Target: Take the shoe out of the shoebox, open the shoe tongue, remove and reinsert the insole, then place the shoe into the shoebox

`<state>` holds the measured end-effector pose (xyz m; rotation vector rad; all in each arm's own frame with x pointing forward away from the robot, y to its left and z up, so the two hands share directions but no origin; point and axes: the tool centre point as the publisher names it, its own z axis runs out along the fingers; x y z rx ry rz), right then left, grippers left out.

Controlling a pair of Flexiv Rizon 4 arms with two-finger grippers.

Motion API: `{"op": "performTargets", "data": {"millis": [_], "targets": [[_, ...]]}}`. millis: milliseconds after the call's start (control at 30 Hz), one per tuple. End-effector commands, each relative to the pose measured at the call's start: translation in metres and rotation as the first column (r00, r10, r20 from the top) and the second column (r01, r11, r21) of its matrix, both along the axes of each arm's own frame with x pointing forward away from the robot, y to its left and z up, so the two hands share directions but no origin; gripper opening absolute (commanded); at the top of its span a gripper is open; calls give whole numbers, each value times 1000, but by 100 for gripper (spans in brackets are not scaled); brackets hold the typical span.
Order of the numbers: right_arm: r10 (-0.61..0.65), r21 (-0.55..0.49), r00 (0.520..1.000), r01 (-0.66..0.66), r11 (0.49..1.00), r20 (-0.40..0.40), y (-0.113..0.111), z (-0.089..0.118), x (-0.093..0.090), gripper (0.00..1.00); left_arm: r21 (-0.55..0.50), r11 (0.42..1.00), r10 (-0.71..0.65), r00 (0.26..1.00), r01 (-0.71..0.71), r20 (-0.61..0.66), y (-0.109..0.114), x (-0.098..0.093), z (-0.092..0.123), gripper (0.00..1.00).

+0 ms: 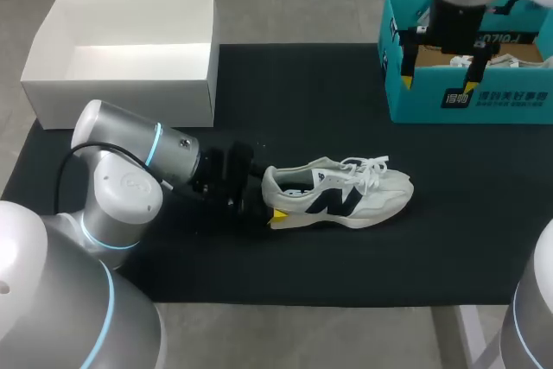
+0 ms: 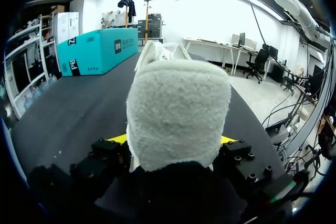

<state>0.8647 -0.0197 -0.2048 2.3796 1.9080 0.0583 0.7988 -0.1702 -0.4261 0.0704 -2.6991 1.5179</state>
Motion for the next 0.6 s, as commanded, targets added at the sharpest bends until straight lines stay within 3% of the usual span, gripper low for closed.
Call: {"op": "performTargets", "data": {"millis": [33, 200, 600], "targets": [[-8, -15, 1000, 8, 1000, 3, 30, -8, -10, 100, 5, 1000, 0, 1000, 0, -1, -1, 0, 0, 0], [-53, -23, 998, 52, 998, -37, 60, -22, -24, 100, 5, 1000, 0, 1000, 0, -1, -1, 0, 0, 0], [-30, -44, 989, 24, 999, -143, 138, -71, -55, 100, 5, 1000, 0, 1000, 0, -1, -1, 0, 0, 0]]}}
